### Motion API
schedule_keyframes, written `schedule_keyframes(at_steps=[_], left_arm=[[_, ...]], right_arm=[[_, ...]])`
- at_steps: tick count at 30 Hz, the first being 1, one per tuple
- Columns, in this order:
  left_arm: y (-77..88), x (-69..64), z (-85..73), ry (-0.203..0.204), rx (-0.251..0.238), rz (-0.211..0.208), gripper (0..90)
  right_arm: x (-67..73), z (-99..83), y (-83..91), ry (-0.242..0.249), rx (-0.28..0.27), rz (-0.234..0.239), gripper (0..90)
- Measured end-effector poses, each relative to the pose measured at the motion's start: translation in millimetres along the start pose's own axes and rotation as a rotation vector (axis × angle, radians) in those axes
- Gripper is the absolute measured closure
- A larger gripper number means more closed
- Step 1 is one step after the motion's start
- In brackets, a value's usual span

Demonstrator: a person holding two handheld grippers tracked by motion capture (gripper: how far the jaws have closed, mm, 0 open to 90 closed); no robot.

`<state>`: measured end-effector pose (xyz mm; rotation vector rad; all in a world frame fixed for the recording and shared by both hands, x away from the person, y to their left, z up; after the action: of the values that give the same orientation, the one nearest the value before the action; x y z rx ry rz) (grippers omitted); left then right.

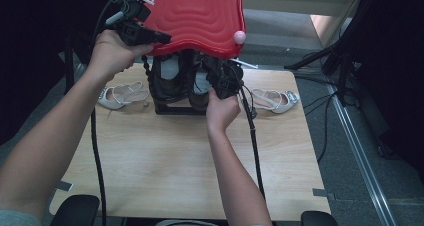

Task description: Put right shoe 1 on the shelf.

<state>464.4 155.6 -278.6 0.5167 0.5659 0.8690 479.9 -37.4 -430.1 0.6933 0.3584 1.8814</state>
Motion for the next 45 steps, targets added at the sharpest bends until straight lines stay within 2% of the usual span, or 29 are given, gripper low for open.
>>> schedule_keyframes(at_steps=[6, 9, 17, 19, 23, 25, 31, 34, 45], left_arm=[[-0.1, 0.0, 0.1, 0.002, -0.001, 0.0, 90.0], [-0.1, 0.1, 0.1, 0.002, -0.001, 0.0, 90.0], [-0.1, -0.1, 0.1, 0.002, -0.001, 0.0, 90.0], [-0.1, 0.0, 0.0, 0.002, -0.001, -0.001, 90.0], [-0.2, -0.1, 0.1, 0.003, -0.001, 0.0, 90.0], [-0.2, 0.0, 0.1, 0.003, 0.0, 0.0, 90.0], [-0.2, -0.1, 0.2, 0.005, 0.001, 0.001, 90.0], [-0.1, 0.0, 0.2, 0.005, 0.002, 0.002, 90.0], [-0.4, -0.1, 0.4, 0.009, 0.0, 0.003, 90.0]], right_arm=[[0.8, -1.5, 1.3, 0.016, 0.011, 0.011, 61.5], [0.1, -1.7, 0.8, 0.013, 0.012, 0.03, 57.1], [0.8, -2.1, 3.2, 0.025, 0.022, 0.049, 57.2], [4.8, -3.2, 5.6, 0.002, 0.045, 0.063, 57.1], [6.0, -4.7, 8.1, 0.006, 0.068, 0.082, 55.3], [4.7, -4.2, 10.9, 0.023, 0.061, 0.08, 54.3], [4.9, -5.7, 19.5, 0.023, 0.076, 0.106, 52.9], [5.8, -7.7, 22.7, 0.039, 0.081, 0.117, 52.0], [16.0, -10.3, 47.5, 0.089, 0.07, 0.17, 51.3]])
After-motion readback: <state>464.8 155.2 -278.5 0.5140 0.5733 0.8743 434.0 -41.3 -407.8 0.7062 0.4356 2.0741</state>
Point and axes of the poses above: each handheld gripper's, and its own axes: y roughly backward along the jaws, z roughly out of its top, x roughly to its left, the point moved 6 cm from there along -y, roughly forward along the jaws, and after that the axes turned 13 degrees about y, right-handed, at the moved point
